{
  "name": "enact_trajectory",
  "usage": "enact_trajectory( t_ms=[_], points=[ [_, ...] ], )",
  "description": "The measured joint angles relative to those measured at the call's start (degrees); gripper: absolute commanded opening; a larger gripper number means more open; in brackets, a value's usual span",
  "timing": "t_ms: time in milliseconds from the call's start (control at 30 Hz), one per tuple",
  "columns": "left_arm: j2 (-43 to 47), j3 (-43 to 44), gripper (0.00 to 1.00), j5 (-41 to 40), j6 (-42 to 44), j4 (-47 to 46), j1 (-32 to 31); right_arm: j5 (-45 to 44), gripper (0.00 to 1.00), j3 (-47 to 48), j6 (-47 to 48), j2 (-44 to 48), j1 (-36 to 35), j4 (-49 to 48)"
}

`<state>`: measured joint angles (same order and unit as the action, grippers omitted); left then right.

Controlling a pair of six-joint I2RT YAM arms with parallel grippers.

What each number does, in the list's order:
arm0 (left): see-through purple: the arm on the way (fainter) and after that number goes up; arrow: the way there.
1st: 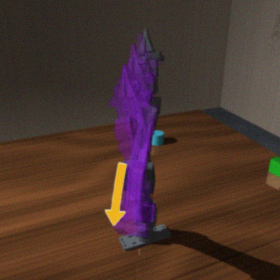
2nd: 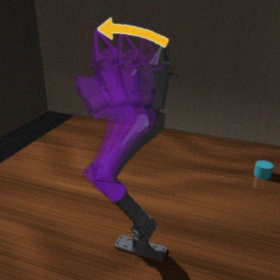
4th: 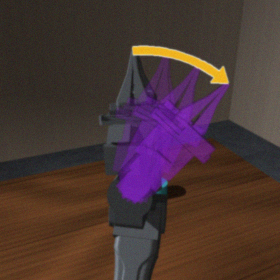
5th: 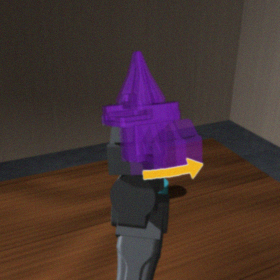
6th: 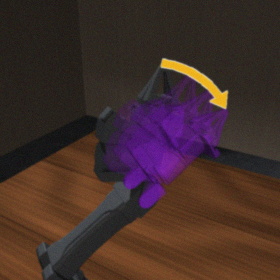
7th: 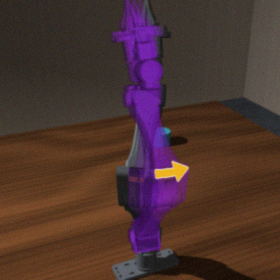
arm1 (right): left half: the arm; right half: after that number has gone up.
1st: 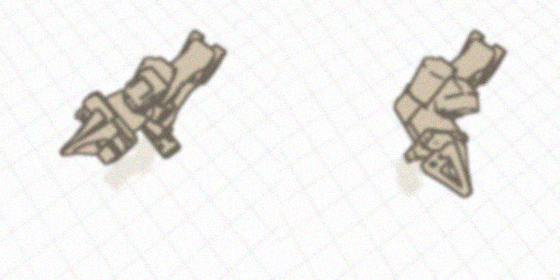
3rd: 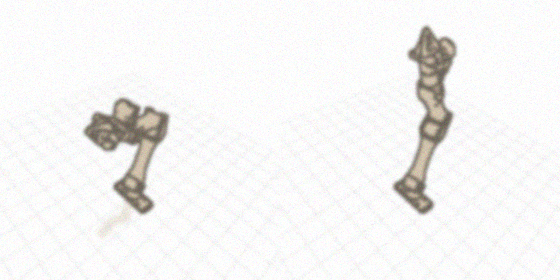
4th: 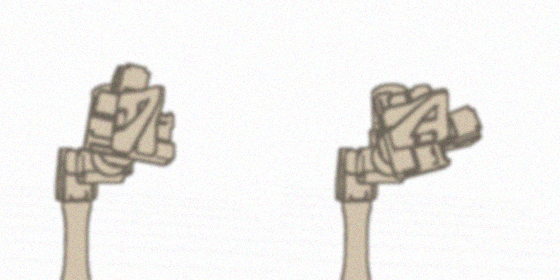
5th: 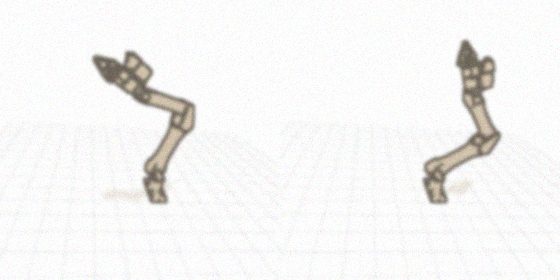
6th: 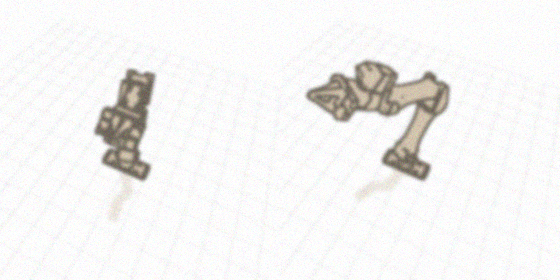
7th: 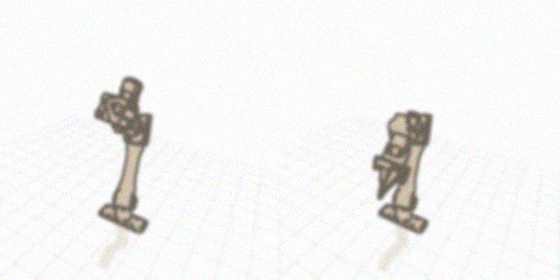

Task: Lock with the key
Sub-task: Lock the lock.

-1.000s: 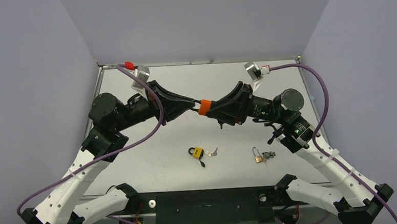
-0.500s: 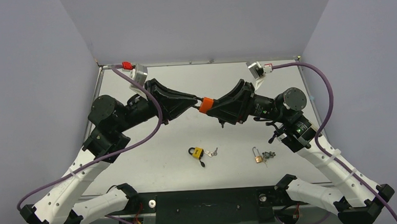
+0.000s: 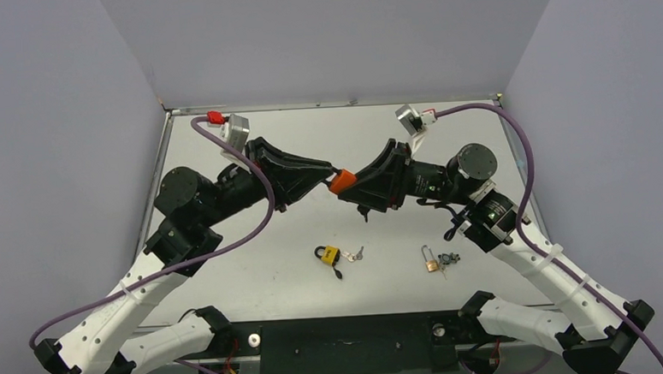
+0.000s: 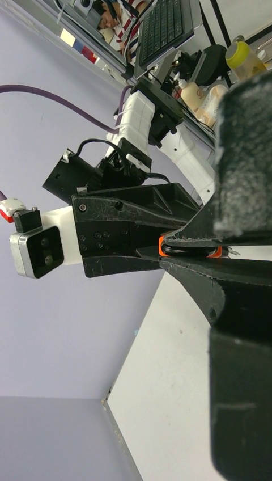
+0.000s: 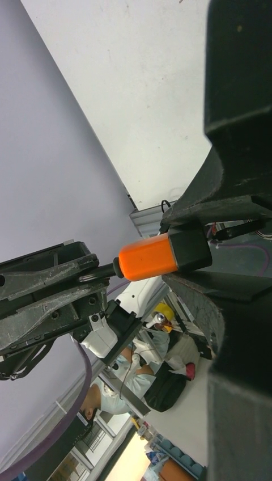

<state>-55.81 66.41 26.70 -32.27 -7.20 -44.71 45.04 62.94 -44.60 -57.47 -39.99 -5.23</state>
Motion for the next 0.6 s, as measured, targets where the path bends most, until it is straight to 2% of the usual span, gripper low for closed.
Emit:
enact_trajectory(
  t_ms=[300, 600],
  points=[
    [1.90, -4.04, 0.00, -3.85, -1.11, -3.98, -0.22, 0.98, 0.00, 1.42, -1.22, -1.09, 1.36, 0.39],
    [1.88, -4.39, 0.00, -6.03, -2.89, -9.16, -1.88, 1.38, 0.00, 3.91, -1.60, -1.73, 1.29, -0.79]
  ],
)
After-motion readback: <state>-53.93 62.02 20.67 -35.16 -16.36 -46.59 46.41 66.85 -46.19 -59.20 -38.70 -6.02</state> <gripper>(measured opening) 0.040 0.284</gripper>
